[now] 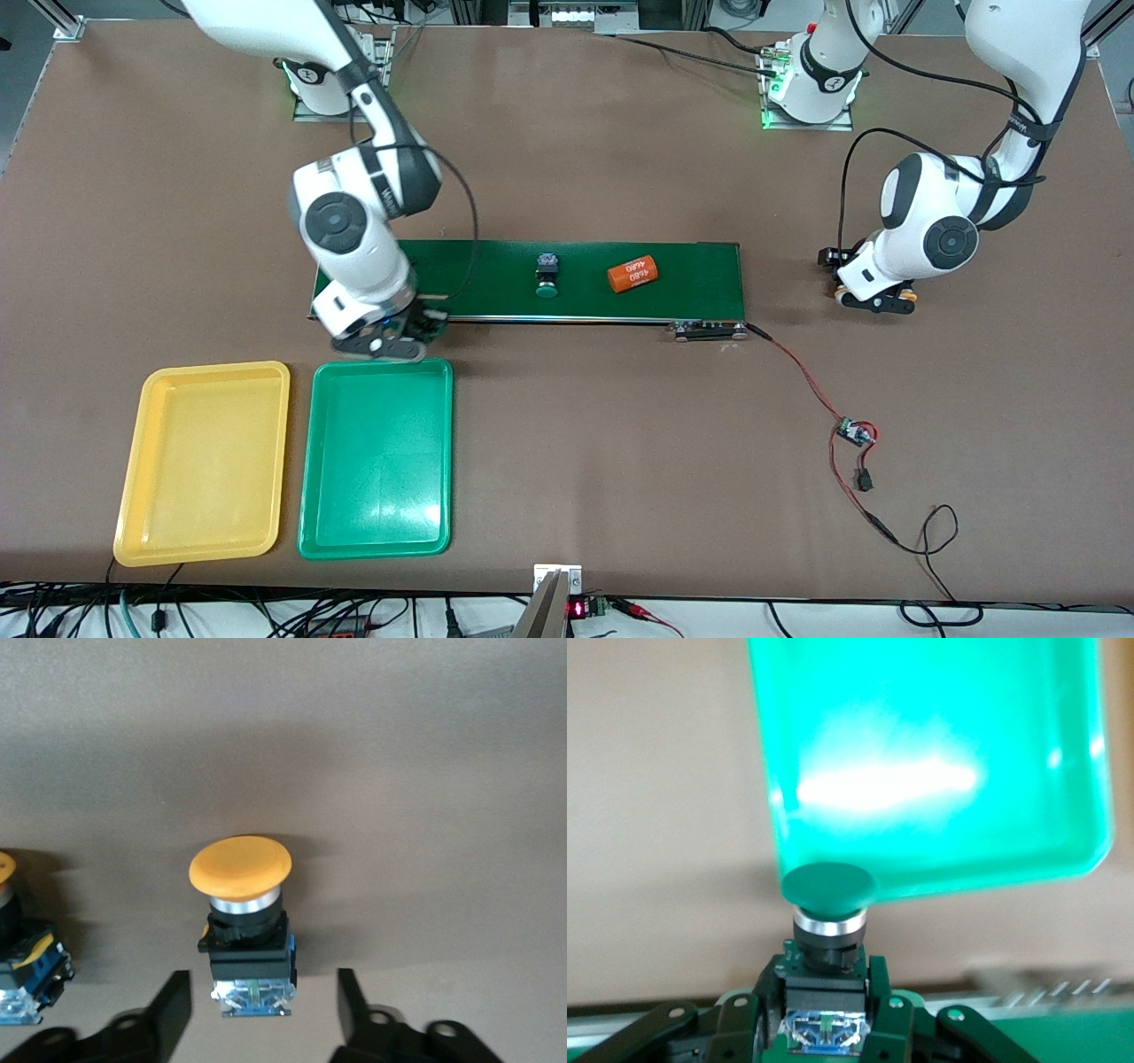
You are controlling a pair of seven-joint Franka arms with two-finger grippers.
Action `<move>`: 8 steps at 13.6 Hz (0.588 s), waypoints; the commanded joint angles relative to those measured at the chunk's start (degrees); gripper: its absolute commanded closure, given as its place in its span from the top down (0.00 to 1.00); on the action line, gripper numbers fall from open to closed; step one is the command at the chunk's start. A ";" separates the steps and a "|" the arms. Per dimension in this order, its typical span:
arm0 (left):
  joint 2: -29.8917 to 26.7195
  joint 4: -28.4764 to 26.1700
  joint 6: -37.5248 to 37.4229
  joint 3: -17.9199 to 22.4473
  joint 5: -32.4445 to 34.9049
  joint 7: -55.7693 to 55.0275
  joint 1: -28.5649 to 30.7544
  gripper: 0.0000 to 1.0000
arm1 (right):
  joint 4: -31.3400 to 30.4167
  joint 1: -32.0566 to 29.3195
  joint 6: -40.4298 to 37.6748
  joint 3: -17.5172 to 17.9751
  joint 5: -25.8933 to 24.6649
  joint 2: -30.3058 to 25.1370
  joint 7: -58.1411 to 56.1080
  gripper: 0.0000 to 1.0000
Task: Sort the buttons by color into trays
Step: 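Move the green button over the green tray while the left gripper grasps a yellow button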
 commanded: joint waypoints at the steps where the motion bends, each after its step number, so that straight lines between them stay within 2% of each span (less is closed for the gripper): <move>1: 0.56 -0.08 1.11 1.06 -0.37 0.18 -0.83 0.52 | 5.09 -1.17 -0.17 -2.36 -0.87 4.83 -8.52 0.35; 4: -1.63 0.53 -0.90 0.88 -0.28 0.45 -0.83 0.35 | 7.29 -3.98 0.09 -2.45 -0.86 7.56 -18.30 0.35; 6: -3.48 5.78 -10.52 0.01 -0.28 0.27 -0.92 0.31 | 8.17 -4.69 0.18 -2.45 -0.78 9.40 -21.37 0.35; 8: -3.05 15.09 -24.50 -3.23 -1.15 0.01 -1.09 0.31 | 9.49 -5.83 1.49 -2.37 -0.69 11.86 -24.54 0.36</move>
